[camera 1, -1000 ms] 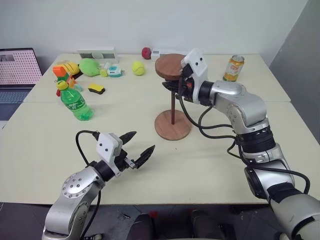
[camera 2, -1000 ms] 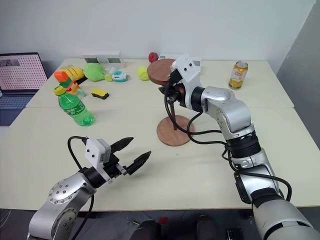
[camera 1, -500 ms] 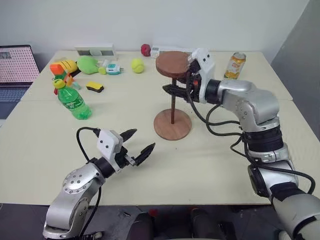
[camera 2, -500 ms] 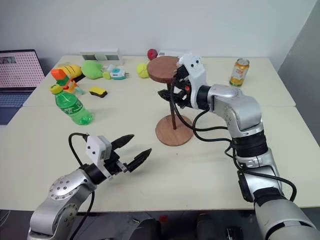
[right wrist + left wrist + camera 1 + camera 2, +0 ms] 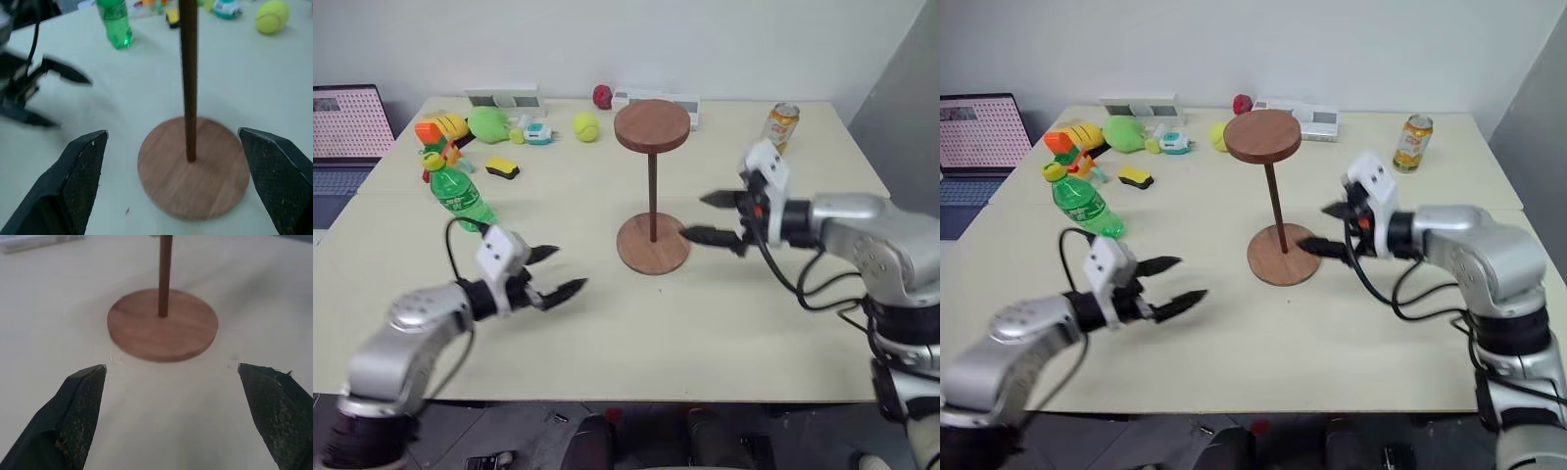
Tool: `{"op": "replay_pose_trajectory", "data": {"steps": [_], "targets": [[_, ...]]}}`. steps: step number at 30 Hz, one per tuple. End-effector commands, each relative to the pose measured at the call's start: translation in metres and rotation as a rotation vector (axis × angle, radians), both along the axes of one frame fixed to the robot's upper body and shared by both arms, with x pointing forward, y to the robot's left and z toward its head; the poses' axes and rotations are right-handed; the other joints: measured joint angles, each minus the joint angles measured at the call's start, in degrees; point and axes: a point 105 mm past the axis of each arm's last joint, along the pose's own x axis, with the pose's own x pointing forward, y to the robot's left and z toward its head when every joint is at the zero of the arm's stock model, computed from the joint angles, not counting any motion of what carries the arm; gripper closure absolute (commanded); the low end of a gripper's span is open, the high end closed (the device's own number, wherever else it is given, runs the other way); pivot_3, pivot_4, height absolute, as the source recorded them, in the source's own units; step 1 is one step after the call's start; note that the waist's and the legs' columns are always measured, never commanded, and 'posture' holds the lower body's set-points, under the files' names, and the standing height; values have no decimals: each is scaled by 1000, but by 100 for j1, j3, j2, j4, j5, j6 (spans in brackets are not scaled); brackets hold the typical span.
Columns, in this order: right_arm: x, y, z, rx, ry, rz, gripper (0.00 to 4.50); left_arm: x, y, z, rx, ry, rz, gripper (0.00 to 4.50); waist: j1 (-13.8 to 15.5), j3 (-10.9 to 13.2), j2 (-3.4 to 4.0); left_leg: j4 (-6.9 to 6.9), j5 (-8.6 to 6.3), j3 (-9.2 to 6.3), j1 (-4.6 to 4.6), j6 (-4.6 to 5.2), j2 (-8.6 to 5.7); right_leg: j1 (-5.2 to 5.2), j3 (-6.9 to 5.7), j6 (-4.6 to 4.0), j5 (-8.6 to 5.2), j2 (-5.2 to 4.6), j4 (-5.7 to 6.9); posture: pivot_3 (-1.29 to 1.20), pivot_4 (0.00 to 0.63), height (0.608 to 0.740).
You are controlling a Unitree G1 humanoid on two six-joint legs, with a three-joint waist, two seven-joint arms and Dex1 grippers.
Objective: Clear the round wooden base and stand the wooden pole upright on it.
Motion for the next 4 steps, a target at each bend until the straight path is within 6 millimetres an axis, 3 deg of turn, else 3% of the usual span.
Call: {"op": "replay_pose_trajectory", "data": {"steps": [1,4], "targets": [[-14,-3,-2,-4,-79,66,34,10,17,20,68,-11,-19,0,-10,5,-6,1,0,2,0,0,1,0,2,0,0,0,-2,0,150,740],[-11,-9,-8,14,-81,17,34,15,24,26,101,-31,-28,0,-32,7,-5,0,0,5,2,0,4,-1,4,0,0,1,0,0,150,740]]}}
